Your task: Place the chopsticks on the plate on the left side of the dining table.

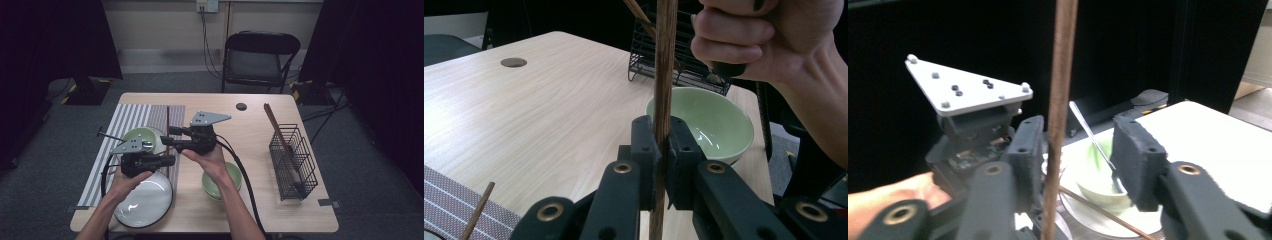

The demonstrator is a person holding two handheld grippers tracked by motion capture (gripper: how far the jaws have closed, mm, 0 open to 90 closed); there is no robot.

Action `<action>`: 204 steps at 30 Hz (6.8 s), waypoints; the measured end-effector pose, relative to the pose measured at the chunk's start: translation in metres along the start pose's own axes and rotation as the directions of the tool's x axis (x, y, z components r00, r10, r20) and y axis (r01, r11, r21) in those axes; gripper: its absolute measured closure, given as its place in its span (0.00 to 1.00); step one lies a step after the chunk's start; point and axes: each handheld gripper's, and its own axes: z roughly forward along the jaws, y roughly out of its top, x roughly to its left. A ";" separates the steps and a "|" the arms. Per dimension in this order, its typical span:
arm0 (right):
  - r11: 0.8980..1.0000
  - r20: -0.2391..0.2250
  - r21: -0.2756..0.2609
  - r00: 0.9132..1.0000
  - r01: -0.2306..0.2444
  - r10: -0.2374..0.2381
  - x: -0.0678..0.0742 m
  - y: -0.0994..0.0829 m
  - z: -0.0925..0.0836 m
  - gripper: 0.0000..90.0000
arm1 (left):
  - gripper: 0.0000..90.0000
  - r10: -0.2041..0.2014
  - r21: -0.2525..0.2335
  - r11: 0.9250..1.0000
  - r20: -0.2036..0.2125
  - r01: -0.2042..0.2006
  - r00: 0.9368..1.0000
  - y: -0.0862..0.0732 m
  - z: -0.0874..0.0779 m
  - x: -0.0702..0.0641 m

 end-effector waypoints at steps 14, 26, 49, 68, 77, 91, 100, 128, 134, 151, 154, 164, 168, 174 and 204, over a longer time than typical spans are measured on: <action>0.999 0.139 0.021 0.989 0.043 -0.045 -0.009 -0.006 -0.011 0.40 | 0.94 0.010 0.005 1.000 -0.024 -0.010 1.000 0.002 -0.003 0.000; 1.000 0.166 0.019 0.986 0.014 -0.017 -0.020 -0.010 -0.017 0.33 | 0.94 -0.002 -0.029 1.000 -0.041 0.001 0.999 0.004 -0.011 0.000; 1.000 0.226 0.008 0.974 -0.029 0.027 -0.036 -0.018 -0.028 0.25 | 0.94 -0.014 -0.102 0.995 -0.036 0.010 0.999 0.010 -0.024 0.002; 0.995 0.370 0.084 0.928 -0.061 0.026 -0.059 -0.035 -0.065 0.22 | 0.94 -0.034 -0.087 0.996 -0.076 0.028 0.997 0.003 -0.030 0.011; 0.971 0.482 0.187 0.875 -0.148 0.041 -0.090 -0.064 -0.074 0.21 | 0.94 -0.034 -0.059 0.998 -0.094 0.028 0.995 -0.001 -0.037 0.012; 0.943 0.544 0.224 0.834 -0.248 0.090 -0.122 -0.099 -0.075 0.21 | 0.94 -0.048 0.010 0.999 -0.163 0.051 0.985 -0.038 -0.069 0.023; 0.918 0.569 0.291 0.820 -0.268 0.059 -0.131 -0.117 -0.071 0.21 | 0.94 -0.045 0.095 0.993 -0.192 0.064 0.980 -0.051 -0.077 0.035; 0.872 0.620 0.389 0.785 -0.297 -0.009 -0.136 -0.151 -0.064 0.20 | 0.94 -0.091 0.163 0.977 -0.247 0.134 0.965 -0.081 -0.076 0.052; 0.889 0.626 0.366 0.780 -0.274 -0.018 -0.134 -0.156 -0.065 0.18 | 0.94 -0.103 0.159 0.976 -0.258 0.147 0.961 -0.083 -0.074 0.056; 0.890 0.633 0.362 0.774 -0.278 -0.016 -0.133 -0.156 -0.064 0.18 | 0.94 -0.102 0.180 0.971 -0.276 0.156 0.956 -0.087 -0.072 0.060; 0.890 0.635 0.361 0.772 -0.280 -0.015 -0.133 -0.156 -0.064 0.18 | 0.94 -0.097 0.184 0.971 -0.280 0.153 0.955 -0.087 -0.073 0.060; 0.890 0.635 0.360 0.772 -0.280 -0.014 -0.133 -0.156 -0.064 0.18 | 0.93 -0.087 0.193 0.970 -0.298 0.149 0.951 -0.088 -0.074 0.061; 0.890 0.635 0.360 0.772 -0.280 -0.015 -0.133 -0.156 -0.064 0.18 | 0.92 -0.082 0.197 0.969 -0.307 0.148 0.948 -0.088 -0.073 0.061; 0.890 0.635 0.360 0.772 -0.280 -0.014 -0.133 -0.156 -0.064 0.18 | 0.91 -0.075 0.204 0.968 -0.317 0.146 0.945 -0.088 -0.073 0.061; 0.890 0.635 0.361 0.772 -0.280 -0.015 -0.133 -0.156 -0.064 0.18 | 0.90 -0.071 0.200 0.968 -0.354 0.150 0.933 -0.085 -0.081 0.060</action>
